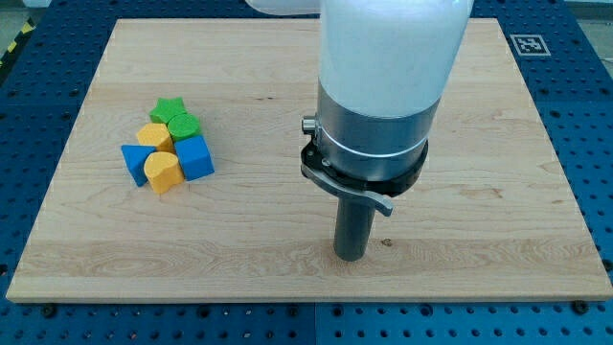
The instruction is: Place your arm diagonally to the top right of the red blocks
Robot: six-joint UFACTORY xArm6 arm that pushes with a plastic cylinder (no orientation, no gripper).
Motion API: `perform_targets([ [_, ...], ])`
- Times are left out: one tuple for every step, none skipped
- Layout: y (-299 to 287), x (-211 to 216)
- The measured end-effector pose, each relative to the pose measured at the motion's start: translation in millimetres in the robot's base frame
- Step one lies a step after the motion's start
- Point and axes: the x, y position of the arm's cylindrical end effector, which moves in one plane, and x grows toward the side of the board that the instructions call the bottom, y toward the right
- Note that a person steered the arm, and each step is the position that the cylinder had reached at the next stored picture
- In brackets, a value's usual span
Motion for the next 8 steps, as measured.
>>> perform_targets([
  [0,0],
  [31,-3],
  [81,-3],
  [117,-3],
  [132,-25],
  [148,-75],
  [124,-100],
  [116,-109],
])
